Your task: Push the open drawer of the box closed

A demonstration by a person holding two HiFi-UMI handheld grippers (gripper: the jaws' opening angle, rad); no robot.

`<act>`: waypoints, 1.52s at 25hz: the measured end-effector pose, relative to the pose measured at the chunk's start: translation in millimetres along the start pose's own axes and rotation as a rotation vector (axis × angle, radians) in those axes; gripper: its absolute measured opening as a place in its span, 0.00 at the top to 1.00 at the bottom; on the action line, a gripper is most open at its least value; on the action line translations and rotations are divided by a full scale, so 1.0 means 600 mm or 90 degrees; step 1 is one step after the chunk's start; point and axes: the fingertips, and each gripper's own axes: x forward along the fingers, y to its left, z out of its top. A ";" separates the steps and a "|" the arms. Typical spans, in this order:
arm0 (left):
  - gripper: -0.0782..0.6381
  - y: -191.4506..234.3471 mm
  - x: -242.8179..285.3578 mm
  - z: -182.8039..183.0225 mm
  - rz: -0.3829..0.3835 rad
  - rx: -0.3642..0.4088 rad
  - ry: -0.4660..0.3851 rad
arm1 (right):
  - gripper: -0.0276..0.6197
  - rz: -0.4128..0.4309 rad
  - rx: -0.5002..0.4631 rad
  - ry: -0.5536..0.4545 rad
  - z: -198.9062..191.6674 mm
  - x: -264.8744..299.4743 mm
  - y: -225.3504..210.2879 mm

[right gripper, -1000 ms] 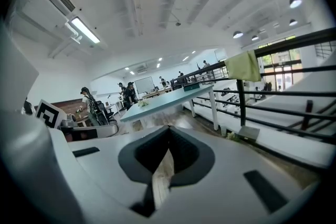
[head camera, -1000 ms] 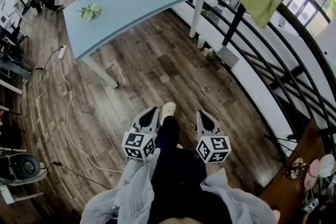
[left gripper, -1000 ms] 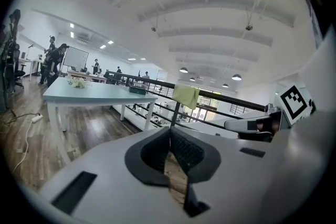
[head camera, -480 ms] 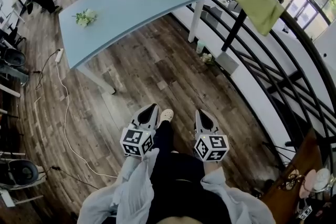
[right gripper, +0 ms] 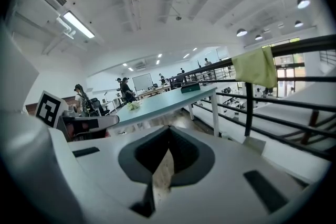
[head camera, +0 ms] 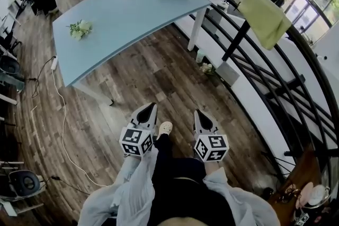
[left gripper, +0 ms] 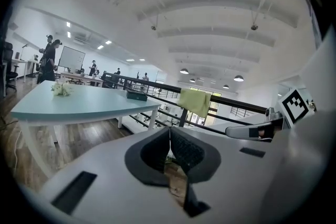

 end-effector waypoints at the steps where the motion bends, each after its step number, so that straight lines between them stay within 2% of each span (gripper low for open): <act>1: 0.87 0.010 0.010 0.004 0.003 -0.002 0.002 | 0.95 0.001 -0.002 0.003 0.005 0.013 0.000; 9: 0.87 0.067 0.096 0.036 -0.003 -0.002 0.011 | 0.95 -0.003 -0.003 0.007 0.052 0.106 -0.018; 25: 0.87 0.178 0.225 0.089 -0.018 0.041 0.016 | 0.95 -0.021 0.012 -0.008 0.113 0.263 -0.048; 29: 0.87 0.191 0.239 0.098 -0.019 0.041 0.014 | 0.95 -0.020 0.014 -0.010 0.124 0.281 -0.050; 38: 0.87 0.193 0.248 0.079 -0.030 0.033 0.039 | 0.95 -0.032 0.017 0.004 0.126 0.286 -0.066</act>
